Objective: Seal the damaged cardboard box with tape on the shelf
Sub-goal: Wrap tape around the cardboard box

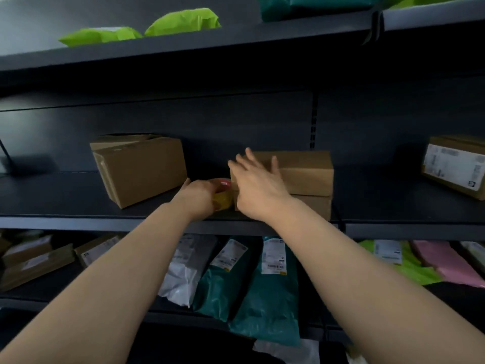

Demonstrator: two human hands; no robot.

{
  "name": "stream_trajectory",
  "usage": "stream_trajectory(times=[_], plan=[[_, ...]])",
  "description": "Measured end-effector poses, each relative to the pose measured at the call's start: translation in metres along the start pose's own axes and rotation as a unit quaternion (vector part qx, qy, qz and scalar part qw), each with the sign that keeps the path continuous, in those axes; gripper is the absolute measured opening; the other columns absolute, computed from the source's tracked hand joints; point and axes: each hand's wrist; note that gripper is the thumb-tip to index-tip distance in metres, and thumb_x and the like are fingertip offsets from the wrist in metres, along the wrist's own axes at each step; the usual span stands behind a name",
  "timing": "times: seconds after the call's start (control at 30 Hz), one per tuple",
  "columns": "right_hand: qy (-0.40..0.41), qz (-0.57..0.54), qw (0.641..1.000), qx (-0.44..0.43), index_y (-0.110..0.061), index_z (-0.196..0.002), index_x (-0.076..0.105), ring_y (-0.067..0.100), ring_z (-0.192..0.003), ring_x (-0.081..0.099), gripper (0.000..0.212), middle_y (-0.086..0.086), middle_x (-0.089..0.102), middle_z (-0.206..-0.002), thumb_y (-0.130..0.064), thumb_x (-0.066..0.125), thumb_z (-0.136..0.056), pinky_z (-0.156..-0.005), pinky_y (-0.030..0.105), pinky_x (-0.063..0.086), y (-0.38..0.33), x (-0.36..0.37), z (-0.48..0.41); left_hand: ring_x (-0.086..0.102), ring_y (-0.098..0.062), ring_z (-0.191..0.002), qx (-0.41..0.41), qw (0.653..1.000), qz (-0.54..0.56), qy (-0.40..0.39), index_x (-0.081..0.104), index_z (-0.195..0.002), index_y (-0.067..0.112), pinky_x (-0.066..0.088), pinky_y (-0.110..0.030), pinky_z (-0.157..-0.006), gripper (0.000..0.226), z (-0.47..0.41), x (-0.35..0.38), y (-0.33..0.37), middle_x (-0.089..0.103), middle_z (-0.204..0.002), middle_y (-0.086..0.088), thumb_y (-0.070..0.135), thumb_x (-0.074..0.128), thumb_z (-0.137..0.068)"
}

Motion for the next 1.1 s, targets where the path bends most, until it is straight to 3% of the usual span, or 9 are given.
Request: stream_trajectory(times=[0.13, 0.3, 0.47, 0.67, 0.77, 0.83, 0.97, 1.03, 1.1], plan=[[0.049, 0.031, 0.995, 0.084, -0.019, -0.151, 0.026, 0.024, -0.148, 0.014, 0.053, 0.002, 0.027, -0.158, -0.029, 0.037, -0.100, -0.112, 0.067, -0.005, -0.011, 0.021, -0.027, 0.051, -0.025, -0.124, 0.016, 0.998, -0.054, 0.014, 0.029, -0.151, 0.027, 0.014, -0.046, -0.117, 0.057, 0.000, -0.002, -0.014, 0.061, -0.129, -0.006, 0.037, 0.049, -0.098], [0.201, -0.011, 0.975, 0.090, -0.030, -0.109, 0.057, 0.017, -0.116, 0.048, 0.037, -0.009, 0.058, -0.117, -0.058, 0.058, -0.085, -0.106, 0.047, 0.018, 0.017, 0.033, -0.023, 0.055, -0.028, -0.117, 0.051, 0.997, 0.025, 0.045, 0.027, -0.152, 0.032, 0.042, -0.033, -0.094, 0.060, -0.004, -0.009, -0.033, 0.057, -0.135, -0.010, 0.049, 0.047, -0.099], [0.275, -0.148, 0.946, 0.081, -0.030, -0.078, 0.059, 0.012, -0.099, 0.057, 0.013, -0.015, 0.067, -0.095, -0.032, 0.072, -0.077, -0.094, 0.028, 0.016, 0.031, 0.034, -0.021, 0.062, -0.027, -0.107, 0.165, 0.974, -0.091, 0.124, 0.037, -0.148, 0.026, 0.048, -0.031, -0.083, 0.060, -0.016, -0.010, -0.027, 0.063, -0.126, -0.008, 0.054, 0.046, -0.096], [0.252, -0.235, 0.934, 0.092, -0.035, -0.069, 0.056, 0.006, -0.100, 0.057, 0.028, -0.026, 0.065, -0.086, -0.014, 0.075, -0.069, -0.096, 0.029, 0.023, 0.036, 0.026, -0.016, 0.064, -0.023, -0.102, 0.154, 0.972, -0.107, 0.144, 0.049, -0.134, 0.025, 0.053, -0.034, -0.076, 0.062, -0.032, -0.006, -0.034, 0.066, -0.119, -0.003, 0.069, 0.041, -0.090], [0.249, -0.252, 0.929, 0.103, -0.032, -0.074, 0.061, 0.008, -0.092, 0.062, 0.025, -0.018, 0.068, -0.084, -0.013, 0.074, -0.065, -0.094, 0.040, 0.044, 0.041, 0.017, -0.011, 0.061, -0.024, -0.108, 0.195, 0.974, -0.095, 0.066, 0.050, -0.136, 0.028, 0.050, -0.033, -0.082, 0.069, -0.031, -0.013, -0.041, 0.065, -0.121, -0.003, 0.074, 0.046, -0.085], [0.237, -0.212, 0.941, 0.113, -0.033, -0.086, 0.066, 0.010, -0.092, 0.061, 0.034, -0.012, 0.067, -0.088, -0.004, 0.069, -0.069, -0.084, 0.034, 0.048, 0.037, 0.006, -0.007, 0.054, -0.026, -0.123, 0.223, 0.970, -0.102, 0.000, 0.049, -0.137, 0.029, 0.044, -0.036, -0.100, 0.071, -0.027, -0.014, -0.048, 0.063, -0.127, -0.003, 0.075, 0.047, -0.084], [0.126, 0.093, 0.974, 0.165, -0.020, -0.130, 0.058, 0.026, -0.115, 0.047, 0.048, 0.004, 0.053, -0.122, -0.015, 0.052, -0.083, -0.088, 0.036, 0.042, 0.010, 0.003, -0.028, 0.060, -0.021, -0.112, 0.307, 0.940, -0.140, 0.041, 0.058, -0.127, 0.022, 0.020, -0.036, -0.121, 0.060, -0.023, -0.009, -0.052, 0.070, -0.110, -0.005, 0.067, 0.044, -0.091], [0.103, 0.114, 0.967, 0.203, -0.015, -0.129, 0.053, 0.029, -0.116, 0.045, 0.042, 0.007, 0.048, -0.129, -0.028, 0.047, -0.090, -0.091, 0.039, 0.040, -0.004, 0.015, -0.039, 0.062, -0.022, -0.102, 0.306, 0.941, -0.126, 0.066, 0.060, -0.120, 0.021, 0.040, -0.035, -0.106, 0.054, -0.021, -0.011, -0.050, 0.069, -0.105, -0.005, 0.065, 0.045, -0.092], [0.124, 0.130, 0.963, 0.203, -0.015, -0.124, 0.050, 0.030, -0.104, 0.054, 0.035, 0.008, 0.059, -0.116, -0.031, 0.042, -0.094, -0.082, 0.038, 0.037, -0.006, 0.024, -0.041, 0.056, -0.017, -0.081, 0.299, 0.945, -0.107, 0.071, 0.059, -0.114, 0.023, 0.044, -0.032, -0.071, 0.049, -0.021, -0.011, -0.049, 0.066, -0.096, -0.002, 0.065, 0.047, -0.092]])
Point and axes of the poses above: each hand's wrist, its own z-axis away from the middle knuckle, its own x-axis out of the palm, y = z × x
